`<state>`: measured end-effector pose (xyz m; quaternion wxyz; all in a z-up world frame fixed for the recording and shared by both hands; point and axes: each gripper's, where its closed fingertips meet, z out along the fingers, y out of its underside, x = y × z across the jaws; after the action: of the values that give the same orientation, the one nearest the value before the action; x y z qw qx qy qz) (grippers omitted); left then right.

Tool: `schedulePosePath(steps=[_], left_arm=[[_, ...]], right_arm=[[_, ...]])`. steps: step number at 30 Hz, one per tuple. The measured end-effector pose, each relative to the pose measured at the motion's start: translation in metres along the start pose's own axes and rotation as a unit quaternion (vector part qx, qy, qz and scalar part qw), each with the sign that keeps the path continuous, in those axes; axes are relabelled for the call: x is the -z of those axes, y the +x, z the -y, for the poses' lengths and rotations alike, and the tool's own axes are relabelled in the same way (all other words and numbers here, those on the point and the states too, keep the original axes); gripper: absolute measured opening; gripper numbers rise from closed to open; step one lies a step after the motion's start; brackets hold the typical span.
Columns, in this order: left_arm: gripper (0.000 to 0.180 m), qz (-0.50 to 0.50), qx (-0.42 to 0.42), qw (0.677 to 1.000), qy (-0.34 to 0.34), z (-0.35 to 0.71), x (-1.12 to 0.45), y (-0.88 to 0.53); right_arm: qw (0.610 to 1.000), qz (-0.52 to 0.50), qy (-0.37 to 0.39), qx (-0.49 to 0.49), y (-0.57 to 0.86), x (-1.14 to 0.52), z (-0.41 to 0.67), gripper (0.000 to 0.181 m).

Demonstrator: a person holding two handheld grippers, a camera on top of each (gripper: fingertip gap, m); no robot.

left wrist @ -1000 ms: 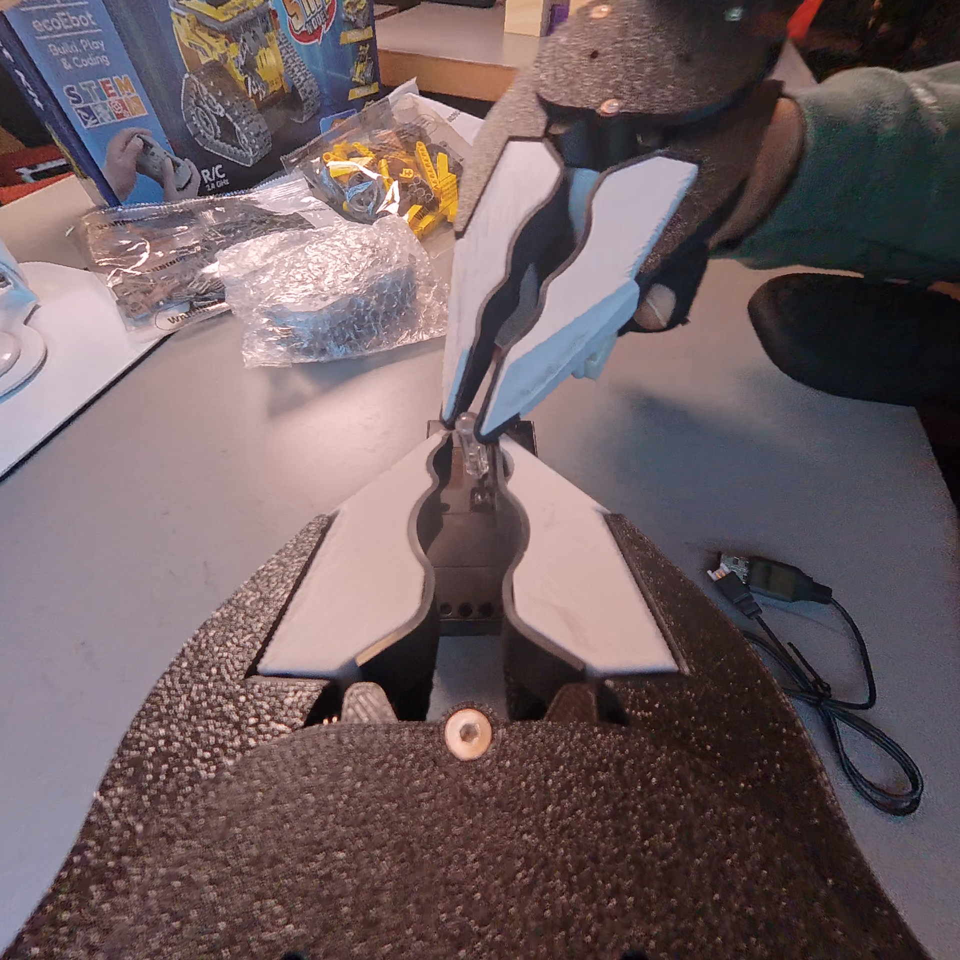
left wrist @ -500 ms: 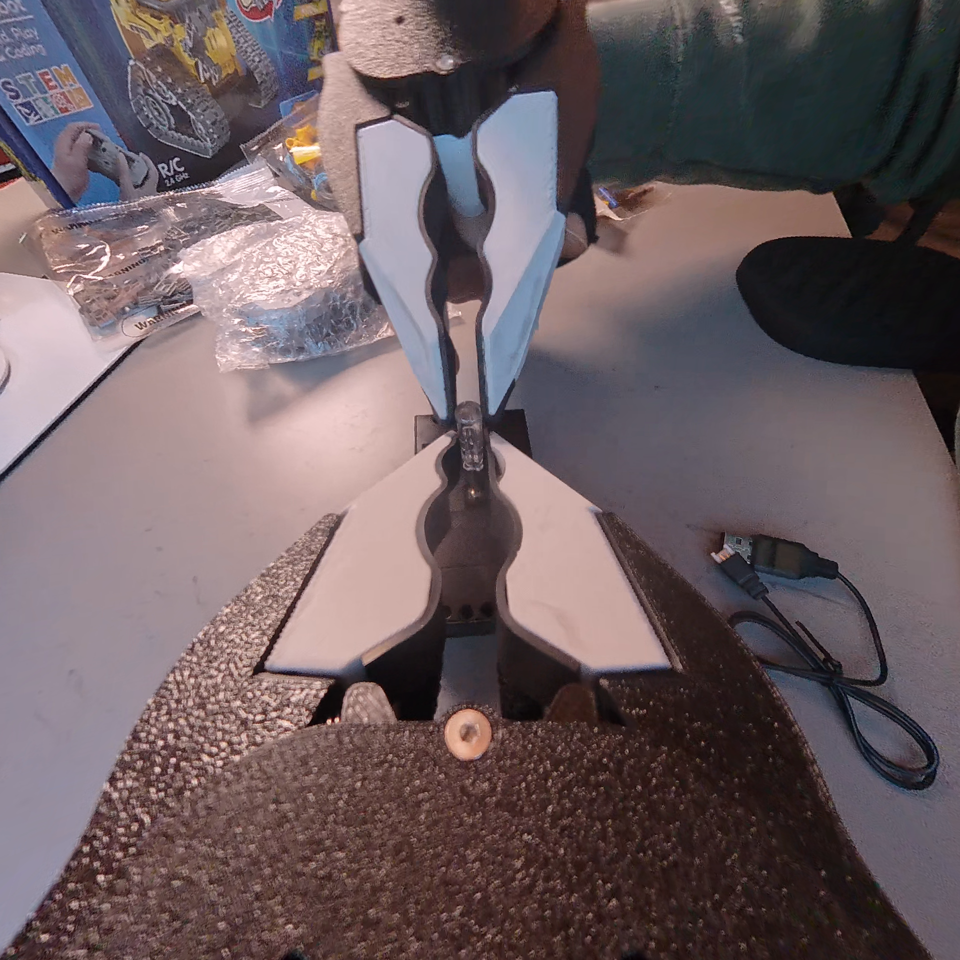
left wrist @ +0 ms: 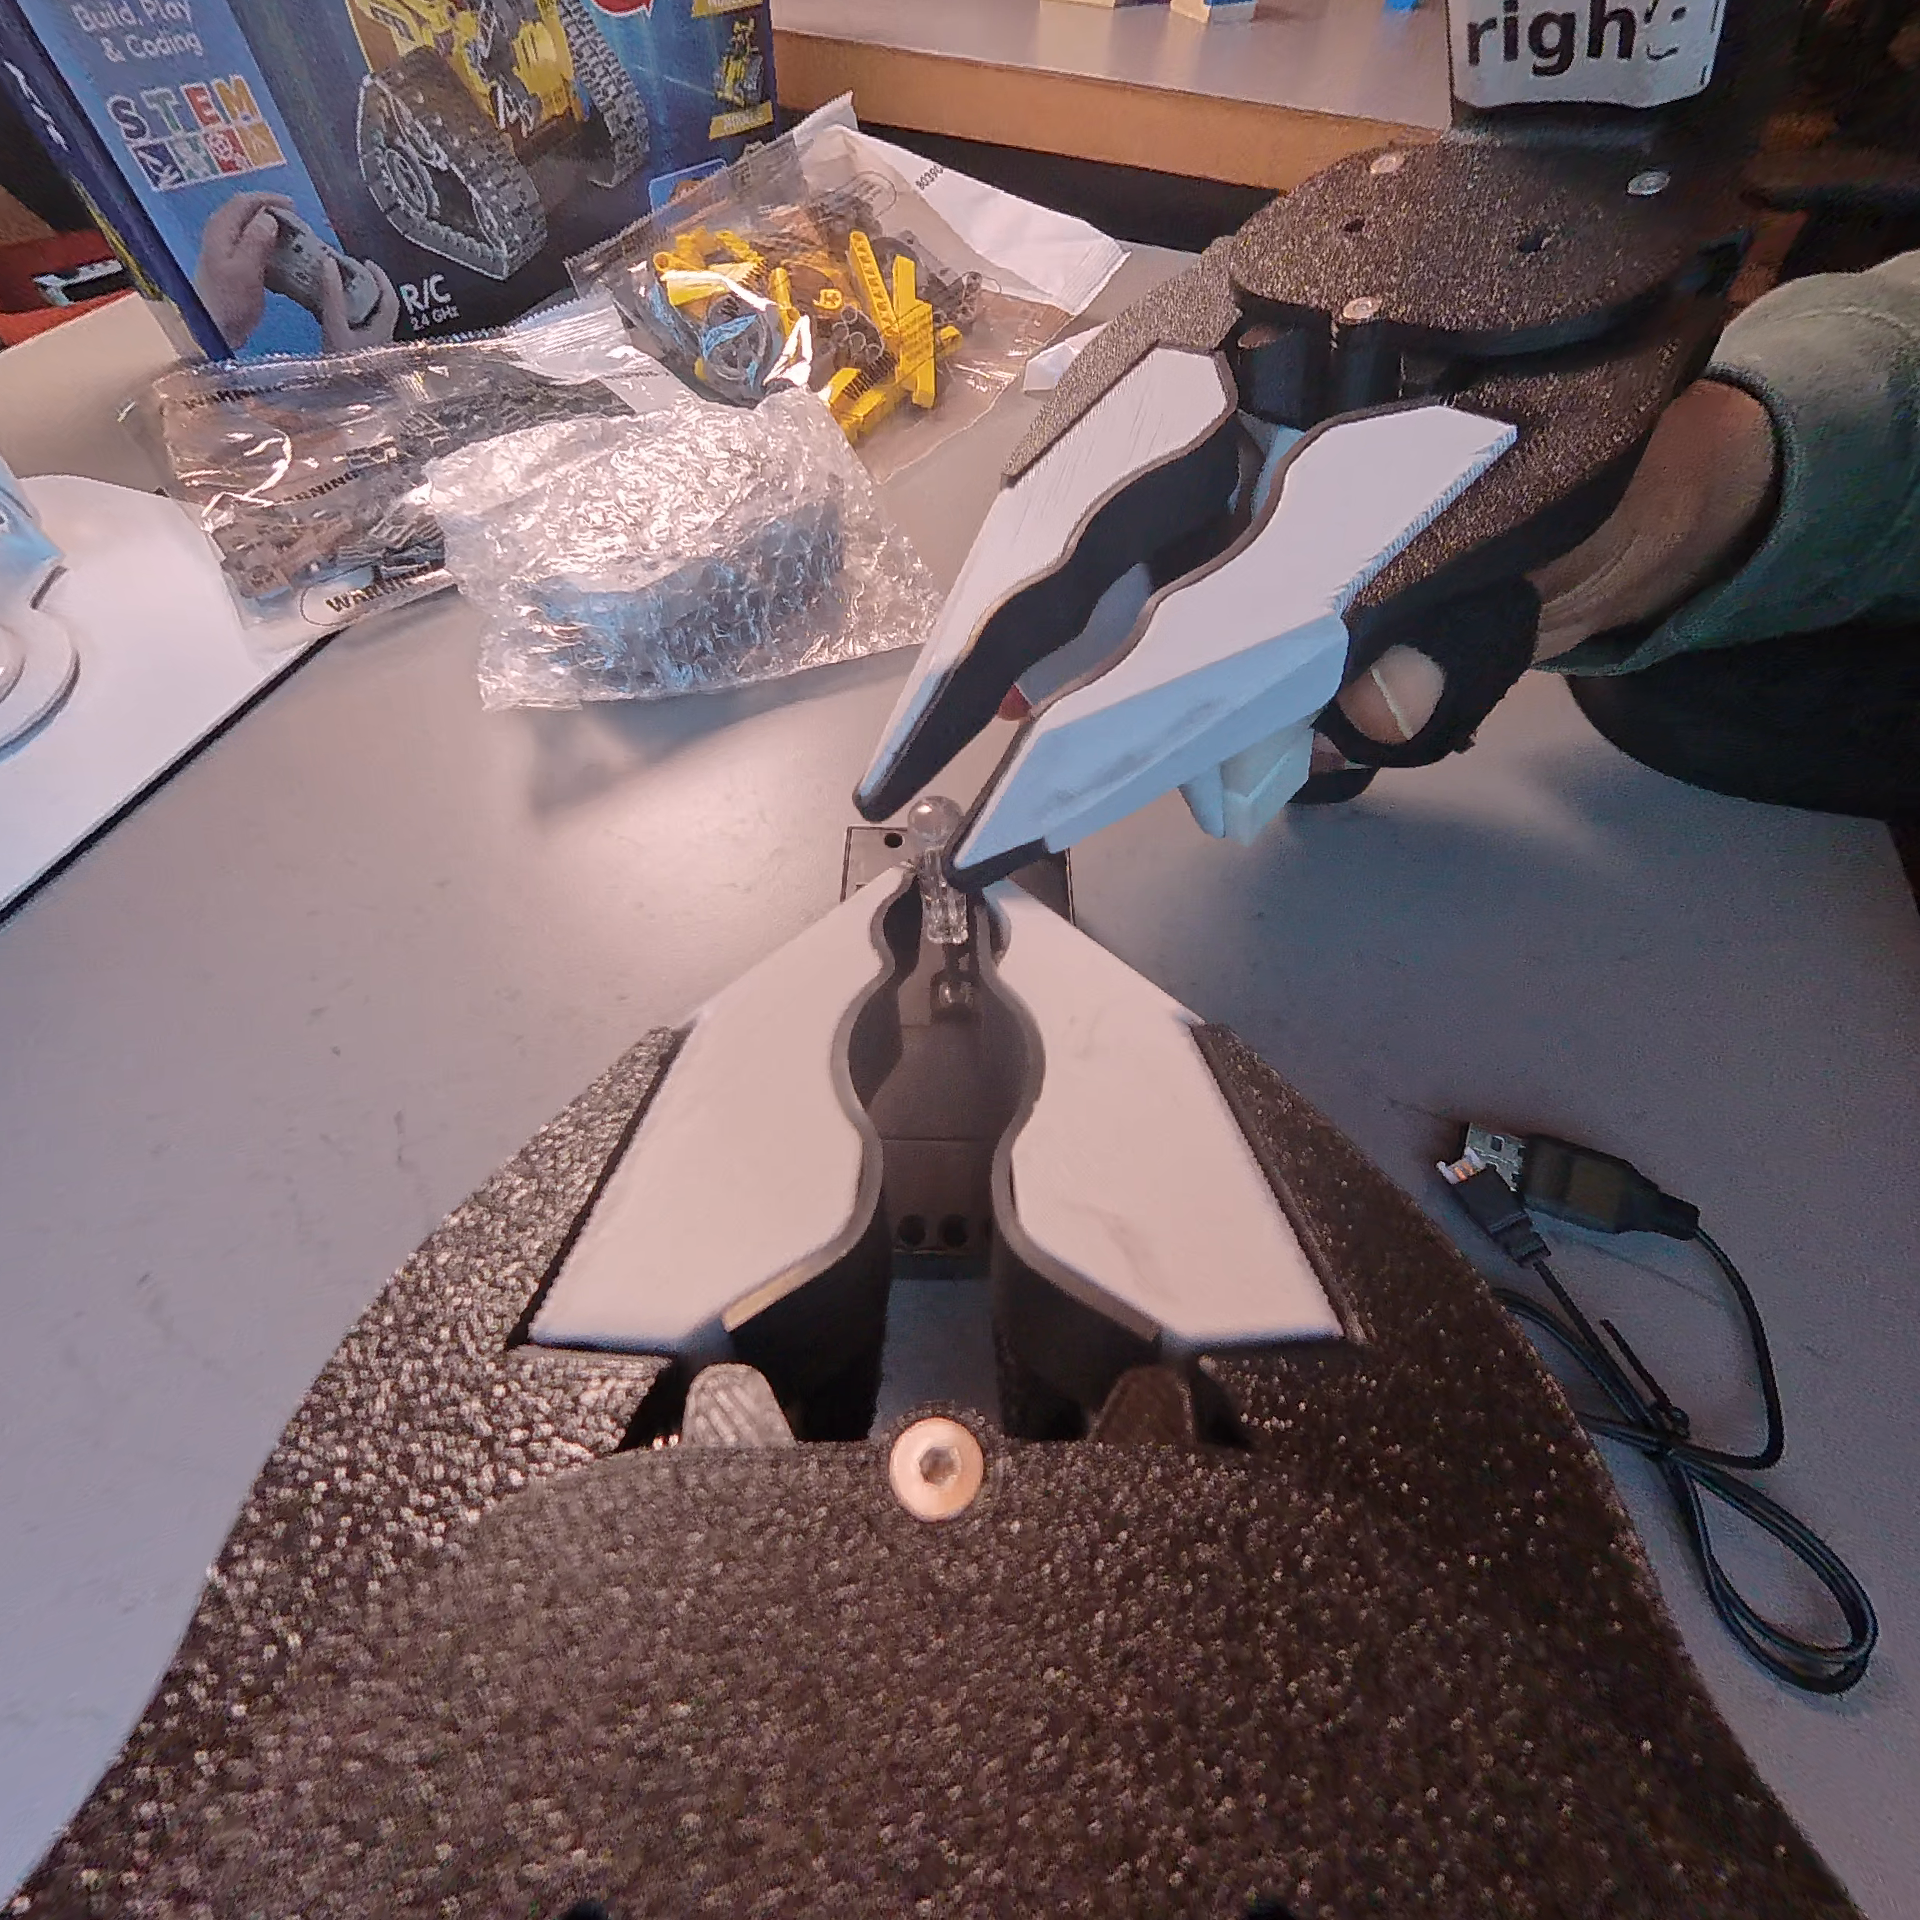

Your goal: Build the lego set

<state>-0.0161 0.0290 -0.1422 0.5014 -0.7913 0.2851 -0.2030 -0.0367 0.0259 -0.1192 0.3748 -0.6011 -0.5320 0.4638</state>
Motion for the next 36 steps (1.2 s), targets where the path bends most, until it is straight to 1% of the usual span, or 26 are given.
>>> schedulePosePath(steps=[1,2,3,5,6,8,10,13,15,17,21,22,24,25,27,28,29,31,36], left_arm=[[0.008,-0.001,0.002,1.000,0.000,0.000,0.000,0.000],[0.008,-0.001,0.004,1.000,0.000,0.000,0.000,0.000],[0.008,-0.001,0.005,1.000,-0.001,0.000,0.000,-0.001],[0.008,-0.010,0.004,1.000,-0.001,-0.001,0.001,-0.001],[0.009,-0.017,0.003,1.000,0.000,-0.001,0.002,0.000],[0.019,-0.035,0.004,0.999,0.006,-0.001,0.003,0.003],[0.021,-0.050,0.001,0.999,0.010,0.000,0.005,0.005],[0.018,-0.062,-0.012,0.998,0.007,-0.001,0.005,0.005],[0.009,-0.069,-0.015,0.997,0.004,-0.001,0.003,0.006],[0.009,-0.067,-0.017,0.998,0.000,-0.003,0.002,0.005],[0.009,-0.053,-0.011,0.999,0.001,-0.002,0.001,0.003],[0.009,-0.051,-0.011,0.999,0.000,-0.002,0.001,0.003],[0.009,-0.048,-0.011,0.999,0.000,-0.002,0.000,0.002],[0.009,-0.048,-0.008,0.999,0.001,-0.002,0.000,0.002],[0.009,-0.048,-0.006,0.999,0.001,-0.002,0.000,0.002],[0.008,-0.046,-0.008,0.999,0.001,-0.002,0.000,0.002],[0.008,-0.043,-0.009,0.999,0.001,-0.002,0.000,0.002],[0.009,-0.038,-0.010,0.999,0.002,-0.002,-0.001,0.003],[0.009,-0.062,-0.028,0.998,-0.002,0.001,-0.011,0.028]], right_arm=[[1.000,0.003,-0.002,-0.006,0.000,-0.001,0.000,0.016],[1.000,0.007,-0.004,-0.004,0.000,-0.001,-0.001,0.012],[1.000,0.015,-0.006,0.003,-0.001,-0.002,-0.001,0.007],[0.998,0.038,-0.021,0.036,-0.002,-0.003,-0.001,0.007],[0.996,0.061,-0.033,0.059,-0.003,-0.003,-0.002,0.007],[0.988,0.115,-0.061,0.088,-0.004,-0.002,-0.002,0.007],[0.974,0.175,-0.087,0.117,-0.005,0.000,-0.004,0.007],[0.942,0.269,-0.114,0.166,-0.012,0.006,-0.007,0.007],[0.929,0.308,-0.129,0.162,-0.012,0.005,-0.007,0.007],[0.921,0.329,-0.135,0.157,-0.012,0.004,-0.006,0.007],[0.937,0.298,-0.112,0.142,-0.007,0.004,-0.005,0.007],[0.941,0.289,-0.108,0.136,-0.005,0.007,-0.007,0.016],[0.943,0.279,-0.133,0.123,0.001,0.018,-0.019,0.048],[0.943,0.267,-0.153,0.127,0.005,0.021,-0.028,0.061],[0.939,0.219,-0.201,0.173,0.017,0.019,-0.049,0.075],[0.936,0.200,-0.219,0.192,0.020,0.016,-0.057,0.079],[0.934,0.180,-0.233,0.202,0.023,0.011,-0.063,0.079],[0.929,0.143,-0.258,0.226,0.030,0.005,-0.074,0.066],[0.925,0.112,-0.290,0.220,0.025,0.045,-0.087,0.064]])
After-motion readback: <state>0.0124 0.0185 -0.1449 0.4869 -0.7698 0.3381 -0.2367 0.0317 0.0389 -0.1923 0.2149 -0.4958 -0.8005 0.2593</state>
